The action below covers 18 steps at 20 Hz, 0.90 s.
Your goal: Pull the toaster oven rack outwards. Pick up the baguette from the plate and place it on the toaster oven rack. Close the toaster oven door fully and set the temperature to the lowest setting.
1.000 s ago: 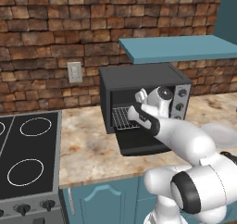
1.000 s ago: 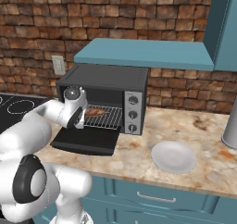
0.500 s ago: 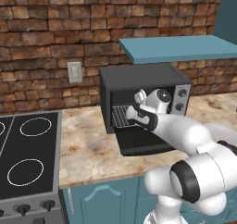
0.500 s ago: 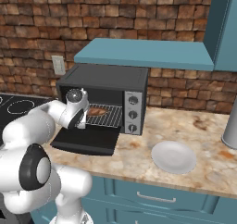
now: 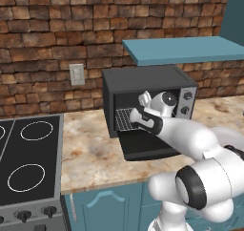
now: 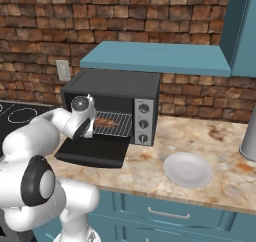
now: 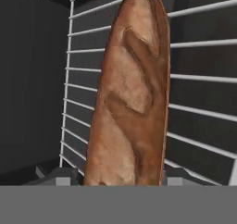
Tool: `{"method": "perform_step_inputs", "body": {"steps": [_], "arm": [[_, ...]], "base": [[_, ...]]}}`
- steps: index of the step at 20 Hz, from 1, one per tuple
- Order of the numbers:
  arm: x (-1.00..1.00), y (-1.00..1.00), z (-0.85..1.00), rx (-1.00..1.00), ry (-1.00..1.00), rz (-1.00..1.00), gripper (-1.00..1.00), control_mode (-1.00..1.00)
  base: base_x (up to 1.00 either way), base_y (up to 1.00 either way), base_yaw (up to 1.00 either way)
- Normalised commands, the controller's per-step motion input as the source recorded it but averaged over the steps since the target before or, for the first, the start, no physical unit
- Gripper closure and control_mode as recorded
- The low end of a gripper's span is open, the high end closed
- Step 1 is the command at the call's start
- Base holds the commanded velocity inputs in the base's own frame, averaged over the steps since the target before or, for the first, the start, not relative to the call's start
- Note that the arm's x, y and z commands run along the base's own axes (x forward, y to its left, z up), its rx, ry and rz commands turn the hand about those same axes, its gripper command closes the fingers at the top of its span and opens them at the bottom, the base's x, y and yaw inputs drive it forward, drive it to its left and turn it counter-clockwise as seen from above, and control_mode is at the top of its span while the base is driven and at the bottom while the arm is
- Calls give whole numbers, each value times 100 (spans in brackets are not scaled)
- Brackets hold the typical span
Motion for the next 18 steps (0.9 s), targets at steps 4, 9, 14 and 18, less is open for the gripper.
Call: {"method": "perform_step_inputs", "body": {"steps": [4, 9, 14, 18], "arm": [[0, 0, 40, 0, 0, 0, -100, -100], [-22, 0, 45, 0, 0, 0, -100, -100], [-99, -3, 48, 0, 1, 0, -100, -100], [-76, -27, 53, 1, 21, 0, -100, -100]], "base": [[0, 0, 0], [0, 0, 0], [0, 0, 0], [0, 0, 0]]}}
